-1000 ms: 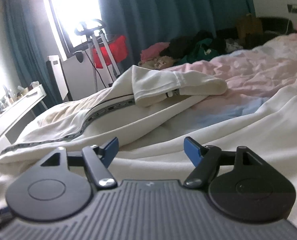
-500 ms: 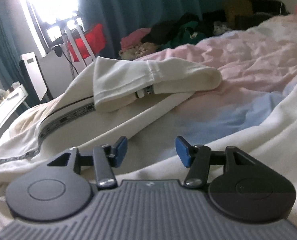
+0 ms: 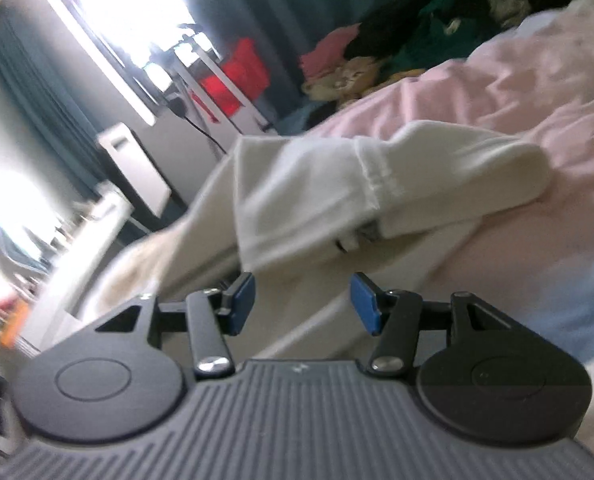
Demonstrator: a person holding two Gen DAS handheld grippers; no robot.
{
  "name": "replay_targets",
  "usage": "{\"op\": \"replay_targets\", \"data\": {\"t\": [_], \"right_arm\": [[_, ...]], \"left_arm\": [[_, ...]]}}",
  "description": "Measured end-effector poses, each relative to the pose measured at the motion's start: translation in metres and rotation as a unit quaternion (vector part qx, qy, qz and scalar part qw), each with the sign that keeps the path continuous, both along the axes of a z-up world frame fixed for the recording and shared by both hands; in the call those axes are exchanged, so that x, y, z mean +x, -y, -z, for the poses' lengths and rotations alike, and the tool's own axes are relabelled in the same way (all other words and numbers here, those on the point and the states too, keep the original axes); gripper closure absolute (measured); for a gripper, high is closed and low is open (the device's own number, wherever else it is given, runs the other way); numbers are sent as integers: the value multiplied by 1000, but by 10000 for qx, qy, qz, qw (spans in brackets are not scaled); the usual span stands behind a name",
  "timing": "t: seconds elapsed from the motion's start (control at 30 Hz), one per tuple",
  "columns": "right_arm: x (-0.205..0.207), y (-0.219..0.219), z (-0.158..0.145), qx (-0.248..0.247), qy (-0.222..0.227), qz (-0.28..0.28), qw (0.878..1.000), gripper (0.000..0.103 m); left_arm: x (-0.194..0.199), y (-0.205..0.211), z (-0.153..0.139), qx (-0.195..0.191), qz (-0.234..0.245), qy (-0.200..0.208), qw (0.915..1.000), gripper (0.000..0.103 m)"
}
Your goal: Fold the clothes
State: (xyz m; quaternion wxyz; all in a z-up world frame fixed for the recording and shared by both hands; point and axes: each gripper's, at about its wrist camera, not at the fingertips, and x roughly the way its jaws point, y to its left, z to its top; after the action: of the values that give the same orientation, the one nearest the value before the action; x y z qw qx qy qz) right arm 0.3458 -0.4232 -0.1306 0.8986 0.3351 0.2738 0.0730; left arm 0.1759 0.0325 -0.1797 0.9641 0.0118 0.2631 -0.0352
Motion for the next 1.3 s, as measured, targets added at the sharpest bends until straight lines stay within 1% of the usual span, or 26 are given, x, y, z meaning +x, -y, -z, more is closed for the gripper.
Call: {"op": "replay_targets", "data": {"t": [0.03, 0.07, 0.13, 0.17, 0.27, 0.33, 0.4, 0.43, 0.5, 0.6, 0.63, 0.67, 0.73, 0.8, 0.83, 0.93, 1.0, 1.03, 1.07, 1.1, 1.17, 1.2, 1.23, 1.27, 1.3], "right_arm": [[5, 2, 0, 113, -21, -81, 9999, 54], [11, 3, -1, 156, -6, -159, 9998, 65], [22, 4, -5, -51, 9, -169, 9998, 66], [28, 8, -6, -115, 0, -45, 9999, 66], [51, 27, -3, -193, -20, 451, 9988, 67], [65, 48, -3, -404, -21, 896, 9952, 66], [62, 74, -6, -433, 210, 1529, 9871, 65], [58, 87, -8, -411, 329, 1907, 9802, 66], [41, 106, -13, -419, 411, 2539, 9654, 66], [8, 116, -17, -669, 670, 2935, 9513, 65], [-3, 116, -18, -744, 665, 3009, 9484, 65], [-13, 116, -17, -725, 637, 3026, 9482, 65], [-28, 114, -11, -539, 516, 2832, 9562, 65], [-29, 104, 0, -332, 150, 2264, 9733, 65], [-26, 98, 8, -192, -108, 1915, 9812, 64], [-17, 76, 32, 226, -602, 1287, 9896, 63], [-8, 69, 38, 181, -556, 1378, 9887, 57], [-3, 66, 40, 150, -523, 1438, 9881, 49], [3, 68, 42, 305, -437, 1494, 9873, 45], [9, 71, 44, 484, -345, 1548, 9862, 43], [21, 82, 50, 930, -227, 1857, 9779, 43], [26, 85, 50, 1021, -193, 1999, 9743, 43], [32, 87, 46, 1007, -215, 2084, 9726, 48], [40, 88, 41, 872, -315, 2131, 9726, 66], [47, 87, 33, 686, -414, 2151, 9733, 79]], "left_arm": [[0, 0, 0, 2, -4, 3, 10000, 0], [1, 0, 1, 3, -8, 6, 10000, 0], [1, 1, 1, 13, -14, 6, 10000, 0], [1, 1, 2, 17, -16, 7, 10000, 0], [2, 1, 3, 18, -32, 15, 10000, 0], [2, 2, 3, 27, -42, 10, 10000, 0], [2, 3, 3, 61, -52, 1, 10000, 0], [2, 3, 3, 76, -55, -3, 10000, 0], [3, 4, 3, 91, -58, -8, 9999, 0], [3, 3, 3, 105, -57, -12, 9999, 0], [3, 3, 3, 107, -57, -13, 9999, 0], [3, 3, 3, 109, -56, -14, 9999, 0], [3, 3, 2, 120, -56, -16, 9999, 0], [2, 3, 2, 124, -55, -14, 9999, 0], [2, 3, 2, 123, -55, -12, 9999, 0], [1, 3, 2, 121, -54, -8, 9999, 0], [2, 1, 2, 41, -72, -14, 10000, 0], [3, 0, 2, -16, -85, -19, 10000, 0], [3, -1, 1, -74, -98, -23, 9999, 0], [4, -2, 1, -132, -111, -28, 9998, 0], [5, -5, 0, -248, -138, -38, 9996, 0], [6, -5, 0, -289, -162, -40, 9994, 0], [7, -4, 0, -292, -198, -41, 9994, 0], [8, -2, 0, -270, -218, -47, 9994, 0], [9, -1, 0, -232, -222, -56, 9995, 0]]}}
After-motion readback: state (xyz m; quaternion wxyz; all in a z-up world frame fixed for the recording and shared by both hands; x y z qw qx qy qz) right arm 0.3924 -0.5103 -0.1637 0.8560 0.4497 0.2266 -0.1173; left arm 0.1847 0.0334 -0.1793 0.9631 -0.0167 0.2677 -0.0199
